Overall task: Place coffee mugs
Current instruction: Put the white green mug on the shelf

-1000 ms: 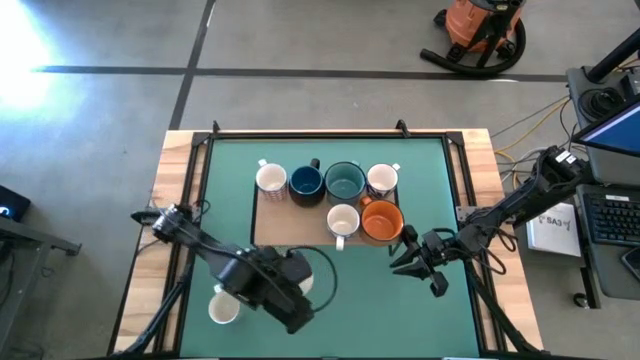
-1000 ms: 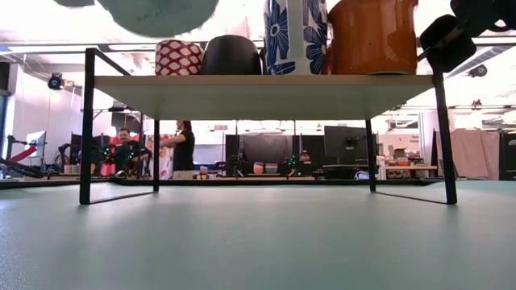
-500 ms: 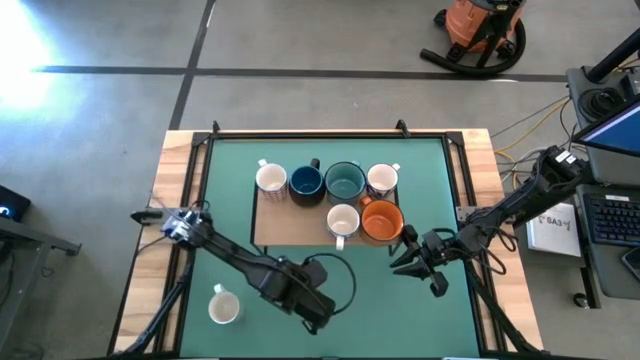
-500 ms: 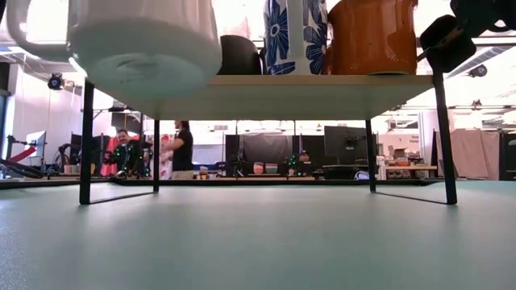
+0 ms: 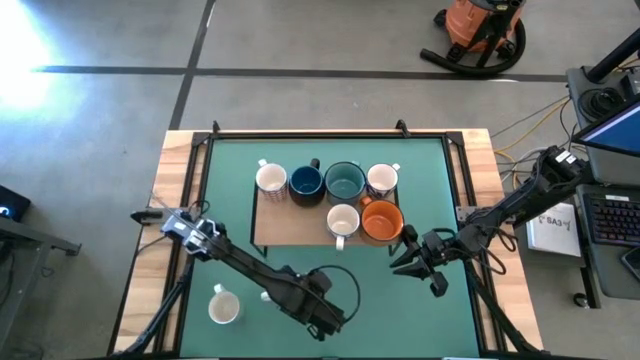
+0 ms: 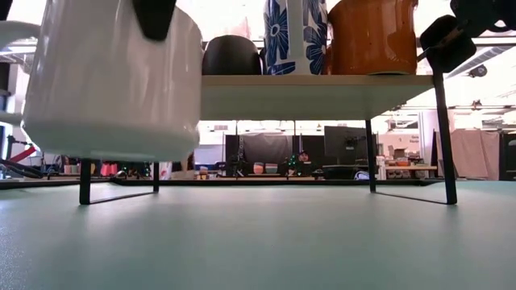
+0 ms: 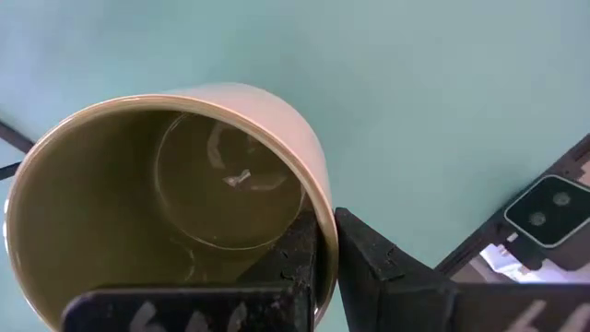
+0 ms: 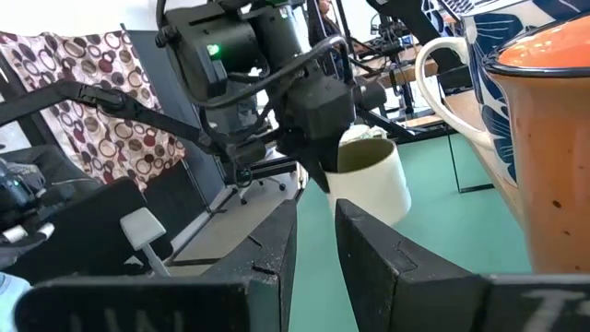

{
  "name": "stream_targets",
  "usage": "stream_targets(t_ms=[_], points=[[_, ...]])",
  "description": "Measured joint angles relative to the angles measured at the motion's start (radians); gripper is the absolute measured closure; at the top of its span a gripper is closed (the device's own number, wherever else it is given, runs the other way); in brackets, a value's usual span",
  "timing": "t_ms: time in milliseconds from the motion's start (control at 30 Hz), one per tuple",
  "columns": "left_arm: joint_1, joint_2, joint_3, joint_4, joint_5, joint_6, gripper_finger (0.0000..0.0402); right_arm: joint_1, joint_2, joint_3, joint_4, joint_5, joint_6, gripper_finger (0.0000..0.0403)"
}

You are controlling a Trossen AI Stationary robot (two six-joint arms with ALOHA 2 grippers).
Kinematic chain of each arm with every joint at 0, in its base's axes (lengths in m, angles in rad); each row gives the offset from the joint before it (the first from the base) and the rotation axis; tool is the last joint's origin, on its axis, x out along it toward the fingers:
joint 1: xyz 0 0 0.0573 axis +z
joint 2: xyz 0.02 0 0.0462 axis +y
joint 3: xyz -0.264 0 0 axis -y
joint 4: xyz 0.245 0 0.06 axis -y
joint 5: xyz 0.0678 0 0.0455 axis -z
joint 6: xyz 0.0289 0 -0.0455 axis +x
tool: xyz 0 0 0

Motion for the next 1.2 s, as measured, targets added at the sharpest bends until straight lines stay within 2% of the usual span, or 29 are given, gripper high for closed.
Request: stream_targets(t_ms=[267, 533, 667, 900, 1000, 1200], points=[[0.000, 0.022, -0.008, 0.072, 0.009, -0.052, 0.0390, 0.000, 0.000, 0.000, -0.002, 0.000, 0.000, 0.0335], [0.000, 0.022, -0.088, 0.162, 0.022, -0.072, 0.0361, 0.000, 0.000, 0.000, -0.002, 0.000, 0.000, 0.0335], [0.001, 0.022, -0.105, 0.173, 0.021, -0.073, 0.0349, 0.000, 0.000, 0.000, -0.002, 0.000, 0.000, 0.0335], [0.003, 0.021, -0.059, 0.122, 0.005, -0.069, 0.0319, 0.000, 0.000, 0.000, -0.002, 0.000, 0.000, 0.0335], [0.003, 0.021, -0.035, 0.082, 0.018, 0.024, 0.0302, 0.000, 0.000, 0.000, -0.002, 0.000, 0.000, 0.0335], [0.002, 0.020, 0.018, -0.022, 0.106, 0.455, 0.0288, 0.000, 0.000, 0.000, -0.002, 0.000, 0.000, 0.0335]])
